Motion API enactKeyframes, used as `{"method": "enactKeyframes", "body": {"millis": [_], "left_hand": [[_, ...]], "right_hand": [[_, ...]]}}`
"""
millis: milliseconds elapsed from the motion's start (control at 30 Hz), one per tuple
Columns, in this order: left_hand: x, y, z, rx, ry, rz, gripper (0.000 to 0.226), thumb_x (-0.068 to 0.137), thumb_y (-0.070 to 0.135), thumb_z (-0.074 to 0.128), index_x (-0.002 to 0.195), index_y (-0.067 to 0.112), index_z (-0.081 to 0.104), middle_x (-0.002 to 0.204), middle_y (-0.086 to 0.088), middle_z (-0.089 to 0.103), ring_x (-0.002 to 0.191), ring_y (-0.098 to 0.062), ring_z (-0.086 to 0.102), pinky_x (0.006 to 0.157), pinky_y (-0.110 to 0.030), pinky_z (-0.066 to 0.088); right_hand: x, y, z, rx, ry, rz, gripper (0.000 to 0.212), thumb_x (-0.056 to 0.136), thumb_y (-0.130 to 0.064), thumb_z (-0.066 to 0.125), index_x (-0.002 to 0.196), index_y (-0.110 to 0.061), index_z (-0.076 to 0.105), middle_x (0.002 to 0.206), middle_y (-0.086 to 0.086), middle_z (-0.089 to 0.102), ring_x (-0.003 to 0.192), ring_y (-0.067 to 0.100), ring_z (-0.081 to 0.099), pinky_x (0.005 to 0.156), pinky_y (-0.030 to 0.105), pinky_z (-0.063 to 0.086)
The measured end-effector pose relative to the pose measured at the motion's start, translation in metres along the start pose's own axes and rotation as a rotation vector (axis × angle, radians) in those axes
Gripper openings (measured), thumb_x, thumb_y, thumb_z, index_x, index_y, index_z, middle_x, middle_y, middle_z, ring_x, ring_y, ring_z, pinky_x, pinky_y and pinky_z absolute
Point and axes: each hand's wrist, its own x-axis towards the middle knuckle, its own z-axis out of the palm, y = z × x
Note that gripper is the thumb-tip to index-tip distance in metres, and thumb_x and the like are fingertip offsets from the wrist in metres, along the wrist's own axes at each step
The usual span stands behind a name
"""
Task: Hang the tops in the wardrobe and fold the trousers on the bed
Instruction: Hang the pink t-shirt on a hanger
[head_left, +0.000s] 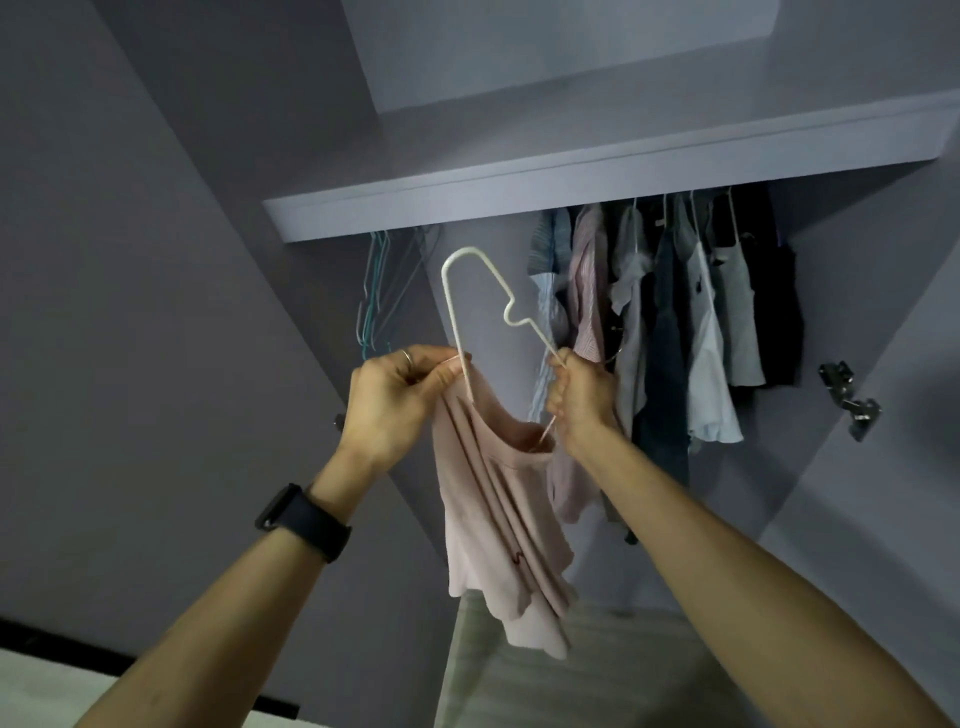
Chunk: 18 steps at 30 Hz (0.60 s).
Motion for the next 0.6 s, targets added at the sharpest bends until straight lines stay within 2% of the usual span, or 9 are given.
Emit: {"method": "enactKeyframes", "body": {"millis": [133, 233, 267, 333, 400, 500, 600], "left_hand": [[0.008, 0.013, -0.009, -0.033, 0.055, 0.011, 0.013, 0.092, 0.026, 0.074, 0.087, 0.038, 0.077, 0.094, 0.023, 0.075, 0.091, 0.004, 0.07, 0.08, -0.015, 0.053], [0.009, 0.009, -0.028, 0.01, 0.108, 0.033, 0.012, 0.092, 0.029, 0.074, 0.086, 0.039, 0.077, 0.087, 0.025, 0.074, 0.065, 0.011, 0.064, 0.057, -0.012, 0.05], [0.007, 0.004, -0.033, 0.046, 0.116, 0.021, 0.013, 0.092, 0.028, 0.074, 0.086, 0.04, 0.076, 0.087, 0.027, 0.073, 0.058, 0.012, 0.061, 0.054, -0.013, 0.049], [0.002, -0.006, -0.038, 0.098, 0.168, -0.047, 0.011, 0.092, 0.029, 0.074, 0.086, 0.038, 0.076, 0.086, 0.027, 0.073, 0.054, 0.012, 0.059, 0.062, -0.027, 0.054], [-0.003, -0.016, -0.042, 0.102, 0.249, -0.098, 0.009, 0.091, 0.032, 0.074, 0.085, 0.039, 0.076, 0.084, 0.028, 0.073, 0.059, 0.011, 0.062, 0.074, -0.038, 0.058], [-0.005, -0.021, -0.039, 0.114, 0.326, -0.096, 0.013, 0.091, 0.036, 0.074, 0.082, 0.046, 0.072, 0.081, 0.035, 0.069, 0.076, 0.013, 0.065, 0.079, -0.032, 0.059], [0.003, -0.023, -0.037, 0.102, 0.332, -0.128, 0.012, 0.09, 0.041, 0.074, 0.079, 0.046, 0.072, 0.081, 0.033, 0.07, 0.068, 0.008, 0.065, 0.069, -0.036, 0.059]], "right_hand": [[0.001, 0.023, 0.006, -0.101, 0.004, 0.046, 0.011, 0.077, -0.017, 0.061, 0.067, -0.012, 0.061, 0.045, -0.006, 0.034, 0.04, 0.011, 0.028, 0.04, 0.02, 0.022], [0.003, 0.035, -0.017, -0.246, 0.071, -0.035, 0.019, 0.073, -0.026, 0.062, 0.058, -0.016, 0.053, 0.042, -0.01, 0.041, 0.046, 0.014, 0.038, 0.044, 0.023, 0.032], [0.005, 0.033, -0.025, -0.322, 0.084, -0.093, 0.023, 0.072, -0.029, 0.061, 0.054, -0.018, 0.052, 0.041, -0.011, 0.044, 0.049, 0.016, 0.041, 0.049, 0.025, 0.035], [0.011, 0.02, -0.036, -0.482, 0.067, -0.224, 0.033, 0.074, -0.032, 0.06, 0.049, -0.013, 0.048, 0.042, -0.01, 0.044, 0.051, 0.015, 0.042, 0.055, 0.029, 0.036], [0.015, 0.007, -0.042, -0.61, 0.03, -0.353, 0.039, 0.074, -0.035, 0.056, 0.05, -0.006, 0.046, 0.042, -0.008, 0.038, 0.045, 0.01, 0.036, 0.051, 0.028, 0.033], [0.014, -0.009, -0.046, -0.748, 0.018, -0.495, 0.036, 0.076, -0.033, 0.054, 0.048, -0.011, 0.047, 0.039, -0.008, 0.032, 0.041, 0.008, 0.032, 0.046, 0.024, 0.03], [0.006, -0.016, -0.042, -1.016, -0.021, -0.601, 0.037, 0.083, -0.025, 0.063, 0.048, -0.019, 0.05, 0.044, 0.002, 0.034, 0.05, 0.01, 0.036, 0.054, 0.031, 0.037]]}}
